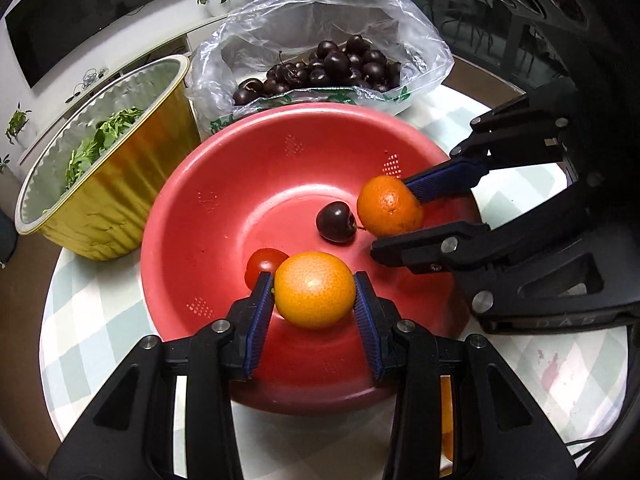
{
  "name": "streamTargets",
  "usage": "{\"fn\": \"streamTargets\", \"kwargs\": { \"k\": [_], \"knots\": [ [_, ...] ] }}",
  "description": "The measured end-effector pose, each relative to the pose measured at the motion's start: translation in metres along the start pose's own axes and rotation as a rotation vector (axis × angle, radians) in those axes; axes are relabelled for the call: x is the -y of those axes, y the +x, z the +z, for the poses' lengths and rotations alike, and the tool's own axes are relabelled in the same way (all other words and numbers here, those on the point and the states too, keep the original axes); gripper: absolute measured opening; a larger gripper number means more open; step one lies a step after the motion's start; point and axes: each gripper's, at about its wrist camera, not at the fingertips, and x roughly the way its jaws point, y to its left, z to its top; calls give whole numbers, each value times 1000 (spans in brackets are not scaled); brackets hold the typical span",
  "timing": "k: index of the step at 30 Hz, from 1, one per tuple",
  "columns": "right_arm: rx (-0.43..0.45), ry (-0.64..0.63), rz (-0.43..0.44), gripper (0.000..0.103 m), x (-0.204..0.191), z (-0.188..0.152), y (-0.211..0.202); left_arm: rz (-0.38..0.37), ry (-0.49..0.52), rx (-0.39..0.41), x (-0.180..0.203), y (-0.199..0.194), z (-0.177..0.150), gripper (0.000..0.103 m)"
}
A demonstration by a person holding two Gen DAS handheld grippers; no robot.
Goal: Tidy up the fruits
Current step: 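Carry both oranges in the grippers over the red colander, then open both grippers to drop the oranges into the colander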
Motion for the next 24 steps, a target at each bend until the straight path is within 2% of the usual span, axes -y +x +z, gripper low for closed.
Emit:
{"fn": "streamTargets", "kwargs": {
  "k": [5,7,9,10,17,24],
  "knots": [
    [-11,-16,-13,38,-1,1,6,-4,-3,-2,-2,6,3,38],
    [-14,-25,-22,38,-1,3,7,7,6,0,0,6,3,44],
    [-16,-35,-32,39,-2,4,8,25,2,5,-2,6,4,68],
    [-19,-37,-33,40,-3,4,8,22,-5,11,-3,3,2,71],
    [-22,-48,-32,44,-4,5,8,32,-15,17,-8,-5,-2,72],
    [12,-30,-45,45,-3,2,-10,36,-24,37,-7,-34,-16,76]
  ]
}}
